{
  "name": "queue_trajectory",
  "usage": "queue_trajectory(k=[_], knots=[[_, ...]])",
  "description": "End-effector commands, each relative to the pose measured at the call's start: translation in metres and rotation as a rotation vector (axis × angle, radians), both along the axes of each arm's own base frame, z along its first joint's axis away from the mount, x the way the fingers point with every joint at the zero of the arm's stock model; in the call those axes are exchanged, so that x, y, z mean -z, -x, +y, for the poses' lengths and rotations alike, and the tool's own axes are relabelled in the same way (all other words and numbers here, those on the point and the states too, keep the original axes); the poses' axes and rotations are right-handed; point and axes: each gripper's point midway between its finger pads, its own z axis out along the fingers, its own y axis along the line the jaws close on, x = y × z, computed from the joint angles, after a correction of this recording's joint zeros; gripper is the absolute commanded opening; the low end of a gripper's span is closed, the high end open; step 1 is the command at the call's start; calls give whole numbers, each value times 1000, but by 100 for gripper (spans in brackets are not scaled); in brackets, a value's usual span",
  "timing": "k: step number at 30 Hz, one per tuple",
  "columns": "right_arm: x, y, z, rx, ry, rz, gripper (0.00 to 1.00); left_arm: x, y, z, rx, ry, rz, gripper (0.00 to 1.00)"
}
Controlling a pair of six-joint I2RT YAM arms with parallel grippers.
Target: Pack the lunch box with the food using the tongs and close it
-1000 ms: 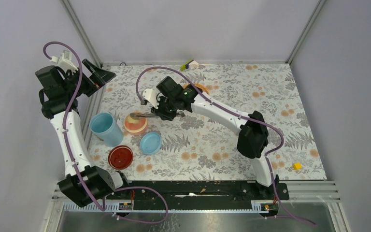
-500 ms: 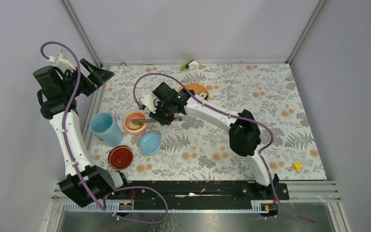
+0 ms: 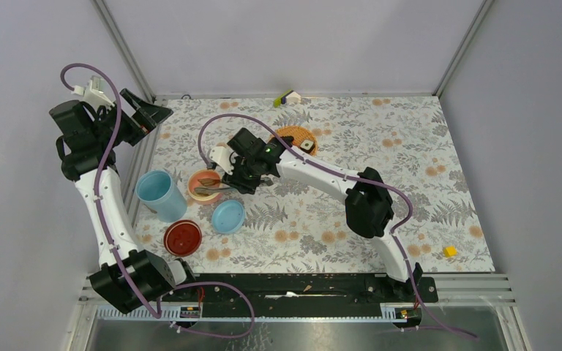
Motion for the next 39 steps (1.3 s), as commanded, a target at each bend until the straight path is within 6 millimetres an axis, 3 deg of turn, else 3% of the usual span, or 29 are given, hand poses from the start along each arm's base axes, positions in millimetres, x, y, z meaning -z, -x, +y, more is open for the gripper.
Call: queue_trajectory(k=[1, 13, 21, 28, 33, 39], knots=[[-35, -7, 15, 17, -82, -55, 47, -17, 4, -3, 16, -21, -74, 99], [-88, 0, 14, 44, -190, -56, 49, -17, 4, -3, 15, -15, -75, 99], [-94, -18, -22, 128, -177, -61, 49, -19, 4, -3, 14, -14, -81, 99], [-100, -54, -103, 297, -169, -38, 49, -20, 2, -3, 22, -4, -85, 99], [-86, -82, -183, 437, -100, -63, 49, -19, 0, -4, 36, 17, -85, 99], [-65, -98, -265, 539, 16, -113, 49, -15, -3, -4, 38, 34, -81, 99]])
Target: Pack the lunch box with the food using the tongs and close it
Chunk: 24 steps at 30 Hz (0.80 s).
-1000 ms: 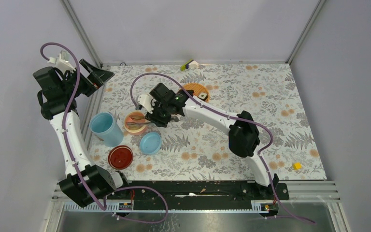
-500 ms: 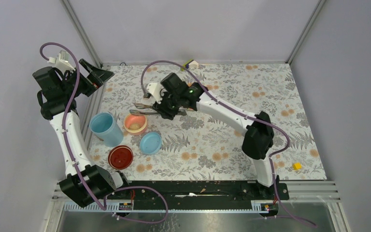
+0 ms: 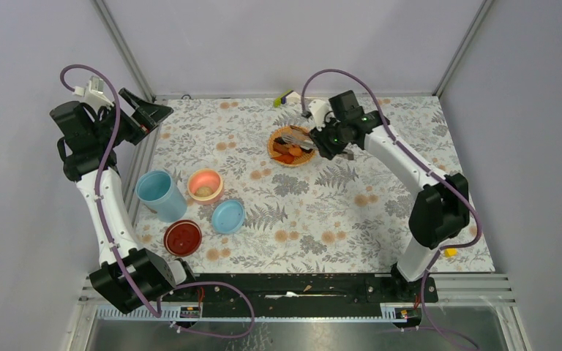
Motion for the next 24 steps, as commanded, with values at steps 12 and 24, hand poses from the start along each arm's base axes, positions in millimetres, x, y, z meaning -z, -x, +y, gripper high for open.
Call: queue_trajectory(k=[12, 24], knots=[[20, -16, -77, 7, 214, -55, 50, -12, 0, -2, 21, -3, -63, 99], [31, -22, -74, -13, 230, -18, 52, -10, 0, -1, 21, -2, -59, 99]])
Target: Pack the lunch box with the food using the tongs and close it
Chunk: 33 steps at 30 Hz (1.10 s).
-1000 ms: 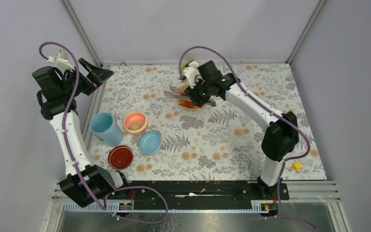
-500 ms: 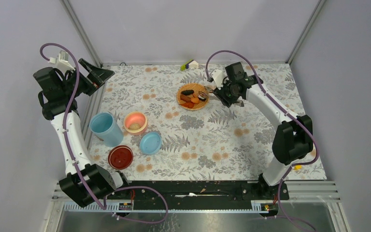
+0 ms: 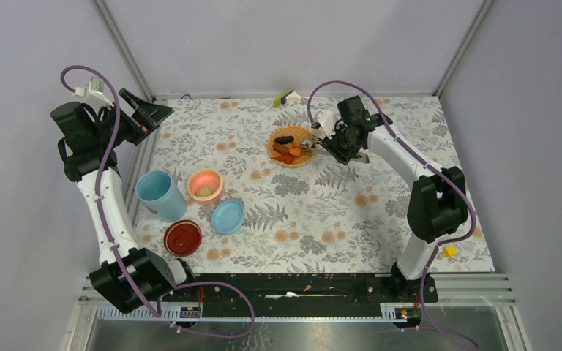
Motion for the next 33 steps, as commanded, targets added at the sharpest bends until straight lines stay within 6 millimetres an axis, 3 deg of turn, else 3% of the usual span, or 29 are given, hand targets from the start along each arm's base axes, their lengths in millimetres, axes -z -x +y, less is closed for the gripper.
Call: queue_trajectory(k=[1, 16, 33], knots=[[-13, -12, 4, -16, 3, -39, 52, -12, 0, 0, 14, -27, -63, 99], [-18, -25, -5, -4, 62, -80, 53, -9, -1, 1, 15, -19, -57, 99], [-13, -33, 5, -32, 43, -70, 52, -9, 0, 0, 17, -17, -59, 99]])
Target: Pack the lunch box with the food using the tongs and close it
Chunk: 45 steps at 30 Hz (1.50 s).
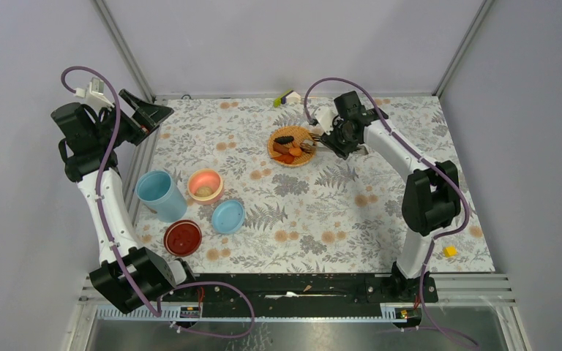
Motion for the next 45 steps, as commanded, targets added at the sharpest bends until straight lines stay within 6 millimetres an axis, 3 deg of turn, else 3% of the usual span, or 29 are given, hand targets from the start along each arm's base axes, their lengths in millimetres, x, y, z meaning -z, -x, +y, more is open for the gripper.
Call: queue_trajectory(k=[1, 12, 21, 27, 34, 39, 45], knots=[[-13, -14, 8, -21, -13, -47, 52, -12, 1, -1, 15, -21, -55, 99], [-13, -14, 4, -21, 7, -52, 46, -12, 1, -1, 15, -15, -55, 99], [-43, -14, 7, -6, -35, -102, 39, -12, 1, -1, 16, -10, -55, 99], [-70, -15, 20, -9, -121, -128, 37, -11, 1, 0, 14, -9, -54, 99], [-107, -4, 65, -81, -257, -140, 35, -11, 1, -1, 13, -2, -55, 99], [-120, 20, 124, -189, -306, -140, 35, -11, 1, -1, 12, 5, -57, 99], [-119, 45, 199, -294, -385, -81, 36, -14, 3, -3, 13, 2, -63, 99]])
